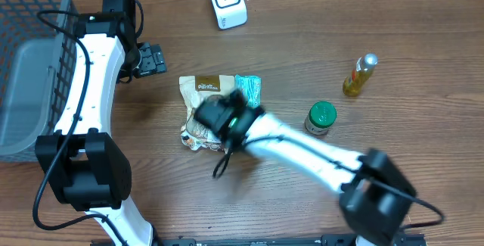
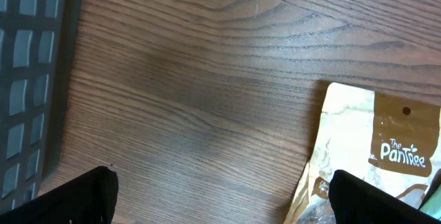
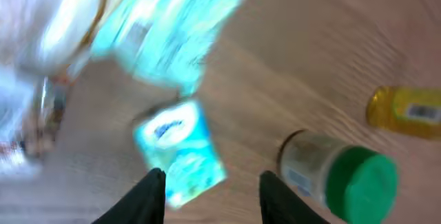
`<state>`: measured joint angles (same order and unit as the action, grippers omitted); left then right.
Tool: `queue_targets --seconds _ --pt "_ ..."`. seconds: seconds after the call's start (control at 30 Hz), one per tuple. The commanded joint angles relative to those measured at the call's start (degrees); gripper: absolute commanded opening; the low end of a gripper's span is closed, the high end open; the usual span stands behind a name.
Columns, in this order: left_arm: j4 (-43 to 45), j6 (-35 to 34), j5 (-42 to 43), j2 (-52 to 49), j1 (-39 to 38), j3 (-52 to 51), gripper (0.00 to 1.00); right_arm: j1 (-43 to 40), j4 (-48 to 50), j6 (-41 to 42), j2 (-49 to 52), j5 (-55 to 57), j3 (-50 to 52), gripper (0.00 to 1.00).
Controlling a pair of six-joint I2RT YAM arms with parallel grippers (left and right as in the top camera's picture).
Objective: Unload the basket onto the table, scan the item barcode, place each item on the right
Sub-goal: 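Move the right gripper over the green-lidded jar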
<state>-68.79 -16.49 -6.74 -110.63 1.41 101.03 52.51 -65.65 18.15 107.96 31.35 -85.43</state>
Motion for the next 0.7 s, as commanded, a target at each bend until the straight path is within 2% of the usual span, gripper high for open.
queue_targets --seconds 0.0,0.07,0.1,0.23,0.4,0.67 --pt "0.07 0.20 -0.72 0.87 -0.42 0.92 1.00 -8.37 -5.14 8.57 -6.29 -8.24 -7.67 0.73" --pt "0.07 0.20 -0.72 0.87 -0.37 0.92 1.00 -13.70 -6.08 9.33 -7.58 -12.11 -8.57 0.88" --pt "0.07 0.20 -0.74 0.87 -0.37 0.92 1.00 -15.91 -6.25 9.33 -7.96 -14.25 -8.57 1.00" --pt "0.07 0.20 -0.72 0.87 -0.37 0.92 1.00 -25.59 -8.55 9.35 -7.91 -24.00 -8.26 1.00" --pt "0.07 0.20 -0.72 0.87 -0.37 0.92 1.00 -35.08 -10.54 16.68 -7.89 -25.53 -5.42 1.00" --pt "0.07 0.22 -0.74 0.87 -0.37 0.92 1.00 -39.63 -6.14 16.83 -7.87 -29.29 1.73 1.00"
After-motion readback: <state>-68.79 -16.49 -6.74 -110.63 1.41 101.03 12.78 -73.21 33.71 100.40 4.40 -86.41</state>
